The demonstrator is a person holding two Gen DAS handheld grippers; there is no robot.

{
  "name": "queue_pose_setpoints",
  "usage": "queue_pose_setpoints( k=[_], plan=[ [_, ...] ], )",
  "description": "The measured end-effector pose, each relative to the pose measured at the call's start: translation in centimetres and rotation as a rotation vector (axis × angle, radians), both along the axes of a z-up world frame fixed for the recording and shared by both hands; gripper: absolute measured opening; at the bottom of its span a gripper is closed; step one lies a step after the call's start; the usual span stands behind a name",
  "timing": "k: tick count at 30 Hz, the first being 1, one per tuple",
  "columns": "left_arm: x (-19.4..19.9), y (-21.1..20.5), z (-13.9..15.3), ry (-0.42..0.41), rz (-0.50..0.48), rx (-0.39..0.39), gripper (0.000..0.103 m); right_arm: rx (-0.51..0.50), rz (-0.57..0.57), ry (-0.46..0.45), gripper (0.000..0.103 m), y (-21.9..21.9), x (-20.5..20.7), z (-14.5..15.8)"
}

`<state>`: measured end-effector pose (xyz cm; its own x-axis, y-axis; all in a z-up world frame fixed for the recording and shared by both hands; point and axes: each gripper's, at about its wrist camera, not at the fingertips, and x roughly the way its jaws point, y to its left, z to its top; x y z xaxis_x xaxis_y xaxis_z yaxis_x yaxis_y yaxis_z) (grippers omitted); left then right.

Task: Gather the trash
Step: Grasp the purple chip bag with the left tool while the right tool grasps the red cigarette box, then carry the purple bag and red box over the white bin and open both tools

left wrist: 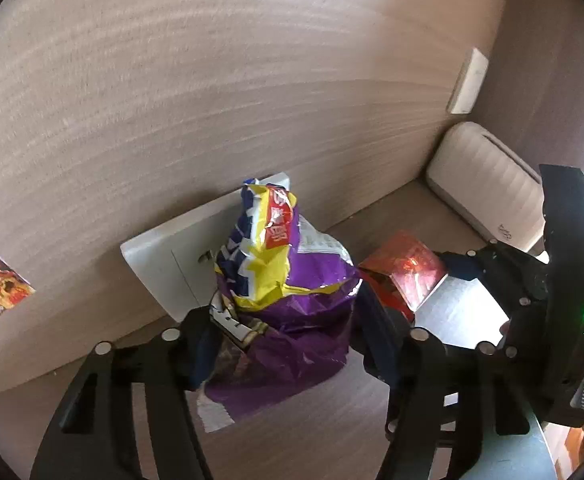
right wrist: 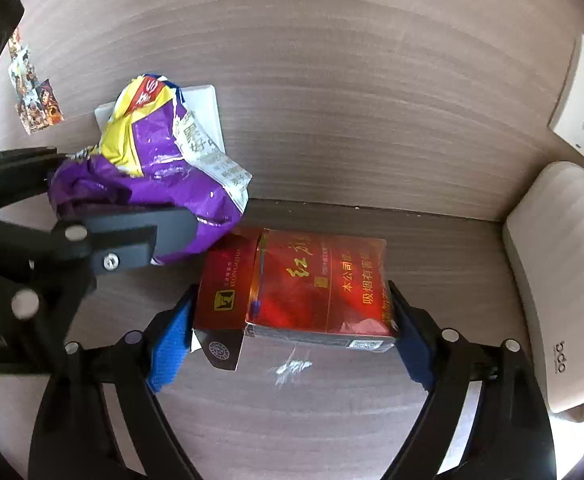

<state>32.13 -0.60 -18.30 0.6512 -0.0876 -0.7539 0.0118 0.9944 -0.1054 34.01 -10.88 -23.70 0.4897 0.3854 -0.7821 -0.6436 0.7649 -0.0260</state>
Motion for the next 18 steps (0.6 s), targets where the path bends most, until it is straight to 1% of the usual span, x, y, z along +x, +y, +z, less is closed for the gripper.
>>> queue_pose_setpoints(
  k=[6,10,16,18],
  plan=[
    [-1.7,0.2,1.9,-0.033,-0.012,0.015,0.060,-0.015,-0.037,-0.018,0.087,-0.8,-2.6,0.9],
    [-2.9,0.1,3.3,-0.063,-0.017,0.044,0.060,0.007,-0.073,-0.017,0.087,-1.6,-4.8,2.0],
    [-5.9,-0.3,5.7,-0.096,-0.025,0.056,0.060,0.032,-0.163,-0.062,0.087,-3.4,-8.5,4.8],
    [-7.0,-0.7,6.3,-0.108,-0.036,0.067,0.060,0.044,-0.193,-0.071,0.087,-4.8,-9.4,5.5]
  ],
)
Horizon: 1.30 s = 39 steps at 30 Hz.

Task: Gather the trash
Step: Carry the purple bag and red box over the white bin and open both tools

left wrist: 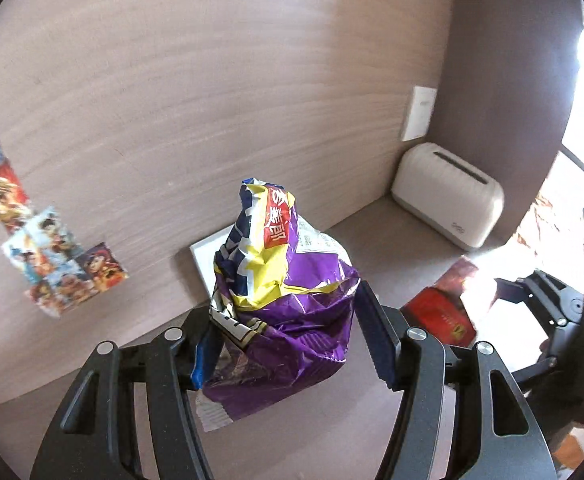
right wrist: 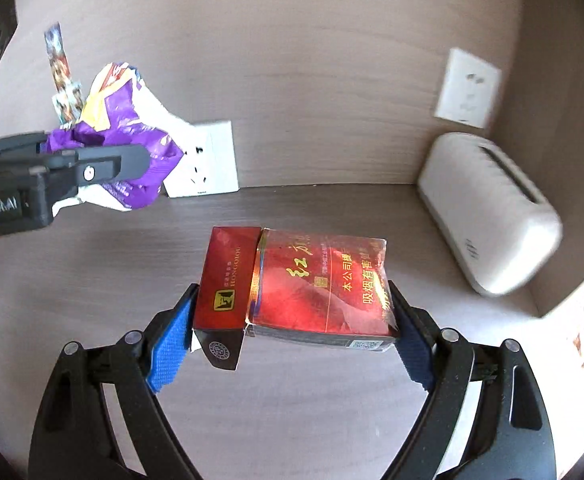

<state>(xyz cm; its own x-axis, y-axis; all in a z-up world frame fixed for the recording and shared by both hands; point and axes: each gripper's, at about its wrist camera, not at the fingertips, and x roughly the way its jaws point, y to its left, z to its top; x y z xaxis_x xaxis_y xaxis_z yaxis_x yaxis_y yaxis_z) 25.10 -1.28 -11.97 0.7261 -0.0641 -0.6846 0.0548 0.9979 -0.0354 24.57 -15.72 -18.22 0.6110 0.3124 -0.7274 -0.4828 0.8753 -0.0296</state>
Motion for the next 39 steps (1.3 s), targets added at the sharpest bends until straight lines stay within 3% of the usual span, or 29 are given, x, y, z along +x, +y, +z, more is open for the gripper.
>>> queue_pose_setpoints(
  k=[12,20,32,39],
  plan=[
    [-7.4,-2.6,2.6,-0.056,-0.156,0.028,0.060,0.044,-0.202,-0.056,0.087,-4.5,-9.0,4.9],
    [-11.6,-6.1,2.2,-0.064,-0.340,0.047,0.060,0.035,-0.358,-0.064,0.087,-6.4,-16.2,5.3],
    [-15.9,-16.1,1.0,-0.037,-0.577,0.071,0.060,0.002,-0.547,-0.041,0.087,-13.5,-23.9,4.7],
    [-18.1,-24.3,-1.9,0.035,-0.681,0.118,0.060,-0.048,-0.609,0.002,0.087,-19.9,-27.4,2.8]
  ],
)
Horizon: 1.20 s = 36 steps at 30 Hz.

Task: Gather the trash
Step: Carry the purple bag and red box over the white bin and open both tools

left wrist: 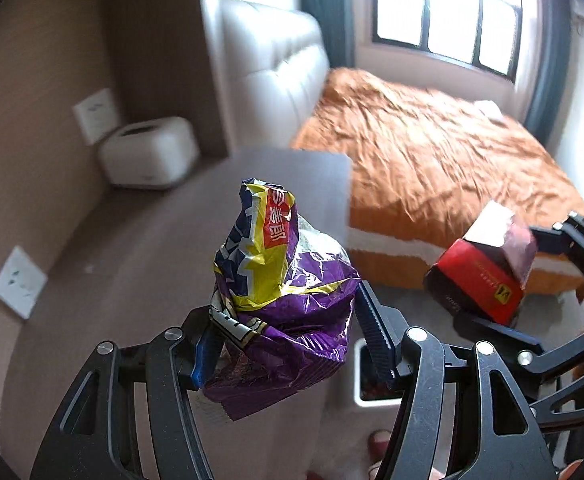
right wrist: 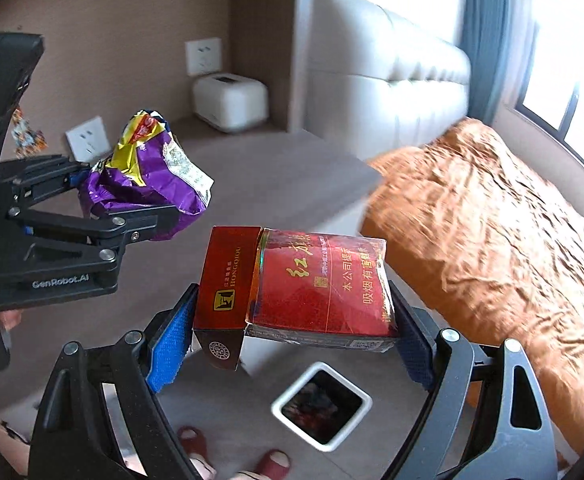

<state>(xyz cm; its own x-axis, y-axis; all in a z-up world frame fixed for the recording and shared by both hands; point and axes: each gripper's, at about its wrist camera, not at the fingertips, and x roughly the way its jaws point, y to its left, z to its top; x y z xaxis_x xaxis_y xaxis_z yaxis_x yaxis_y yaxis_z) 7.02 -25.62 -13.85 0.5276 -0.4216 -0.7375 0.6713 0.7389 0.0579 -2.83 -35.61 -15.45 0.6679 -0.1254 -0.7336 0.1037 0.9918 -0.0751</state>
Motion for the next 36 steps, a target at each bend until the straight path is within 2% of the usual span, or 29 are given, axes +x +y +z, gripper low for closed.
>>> queue_pose_setpoints(
  k=[10,14,16,20,24,30,32,33,34,35,36],
  plan=[
    [-1.5,-10.0,-8.0,0.117,-0.118,0.133,0.060,0.033,-0.068,0.120,0.087,-8.0,-3.7,-5.7],
    [-2.0,-12.8,-11.5,0.149,-0.163,0.177,0.060,0.049,-0.078,0.178,0.087,-10.5,-4.6,-9.3],
    [-2.2,-14.2,-14.2,0.168,-0.192,0.200,0.060,0.041,-0.078,0.198,0.087,-11.1,-4.8,-11.3],
    [-2.1,-16.4,-21.3,0.239,-0.236,0.242,0.060,0.019,-0.045,0.272,0.087,-11.7,-4.9,-17.7],
    [-2.1,-18.4,-30.6,0.308,-0.281,0.329,0.060,0.002,0.002,0.345,0.087,-12.0,-4.4,-24.8],
    [-2.1,-20.1,-41.2,0.365,-0.356,0.404,0.061,-0.095,0.130,0.438,0.087,-11.9,-4.1,-35.9],
    [-2.0,-20.3,-43.7,0.401,-0.371,0.414,0.070,-0.119,0.157,0.460,0.087,-12.1,-4.2,-39.2],
    [-1.9,-20.5,-45.5,0.433,-0.377,0.421,0.089,-0.129,0.169,0.469,0.087,-12.2,-4.2,-40.4],
    [-2.0,-20.6,-47.1,0.448,-0.375,0.432,0.098,-0.142,0.184,0.480,0.093,-12.2,-4.2,-41.4],
    [-2.1,-20.6,-48.7,0.445,-0.371,0.450,0.098,-0.181,0.211,0.503,0.099,-12.2,-4.2,-42.9],
    [-2.2,-20.6,-49.4,0.447,-0.372,0.469,0.098,-0.226,0.229,0.513,0.098,-12.1,-4.3,-44.0]
  ],
)
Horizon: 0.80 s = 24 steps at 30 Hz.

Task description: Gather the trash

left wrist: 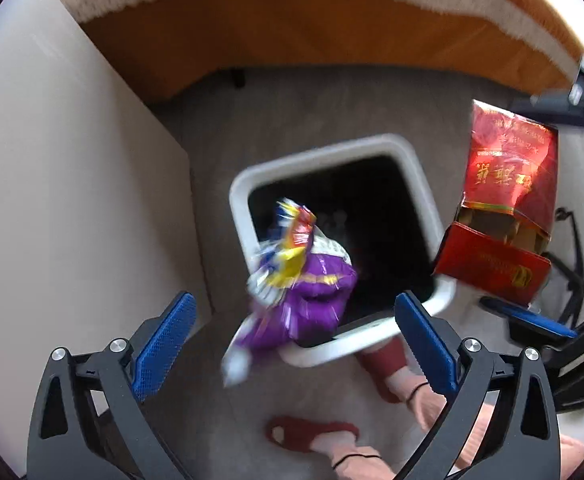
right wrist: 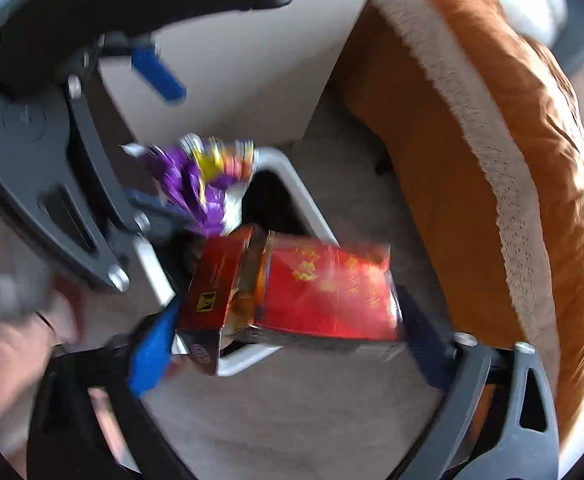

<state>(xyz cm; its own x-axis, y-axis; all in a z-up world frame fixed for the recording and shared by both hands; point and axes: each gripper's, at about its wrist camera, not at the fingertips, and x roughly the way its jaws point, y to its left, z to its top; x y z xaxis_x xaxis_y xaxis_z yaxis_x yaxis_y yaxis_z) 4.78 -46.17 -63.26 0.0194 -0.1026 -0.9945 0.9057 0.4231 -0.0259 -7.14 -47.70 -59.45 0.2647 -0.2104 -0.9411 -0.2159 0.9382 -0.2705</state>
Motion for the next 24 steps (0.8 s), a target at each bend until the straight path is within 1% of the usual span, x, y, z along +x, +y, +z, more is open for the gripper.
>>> queue_pose_setpoints(
  k=[1,3,6,7,8,9,11,12,14,16,17,20,24],
  plan=[
    [-0.3,0.0,-0.8,0.000,-0.009,0.017,0.098,-0.028,0.019,0.004,0.098,0.1,-0.1,-0.7],
    [-0.7,-0.1,-1.1,-0.009,-0.028,0.025,0.098,-0.043,0.038,0.021,0.098,0.1,-0.2,-1.2],
    [-0.9,-0.2,-0.2,-0.007,-0.031,0.009,0.098,-0.004,0.043,0.035,0.098,-0.1,-0.3,0.1],
    [-1.0,-0.2,0.3,-0.006,-0.028,0.002,0.098,0.040,0.047,0.061,0.098,-0.2,-0.3,0.5],
    [-1.0,-0.1,0.8,-0.006,-0.025,-0.004,0.098,0.046,0.032,0.051,0.098,-0.4,-0.2,1.5],
    [-0.9,0.0,1.9,-0.011,-0.019,-0.012,0.098,0.050,0.021,0.046,0.098,-0.2,-0.2,2.0],
    [-0.5,0.1,3.6,-0.022,-0.014,-0.032,0.098,0.059,-0.008,0.024,0.098,-0.1,-0.1,4.0],
    [-0.4,0.3,4.8,-0.030,-0.007,-0.048,0.098,0.063,-0.022,0.014,0.098,-0.4,0.2,4.7],
    [-0.6,0.4,7.2,-0.045,0.006,-0.082,0.098,0.077,-0.064,-0.011,0.098,-0.7,0.3,7.1],
    [-0.3,0.8,10.2,-0.065,0.033,-0.122,0.098,0.082,-0.097,-0.033,0.098,-0.8,0.2,9.0],
    [-0.3,0.8,11.4,-0.072,0.044,-0.137,0.098,0.083,-0.123,-0.053,0.098,-1.0,0.2,10.4],
    [-0.1,1.4,16.4,-0.096,0.097,-0.213,0.098,0.081,-0.197,-0.104,0.098,-1.1,-0.1,14.3],
    [-0.3,2.2,21.4,-0.143,0.154,-0.277,0.098,0.039,-0.304,-0.173,0.098,-1.3,-0.6,19.6]
  ],
)
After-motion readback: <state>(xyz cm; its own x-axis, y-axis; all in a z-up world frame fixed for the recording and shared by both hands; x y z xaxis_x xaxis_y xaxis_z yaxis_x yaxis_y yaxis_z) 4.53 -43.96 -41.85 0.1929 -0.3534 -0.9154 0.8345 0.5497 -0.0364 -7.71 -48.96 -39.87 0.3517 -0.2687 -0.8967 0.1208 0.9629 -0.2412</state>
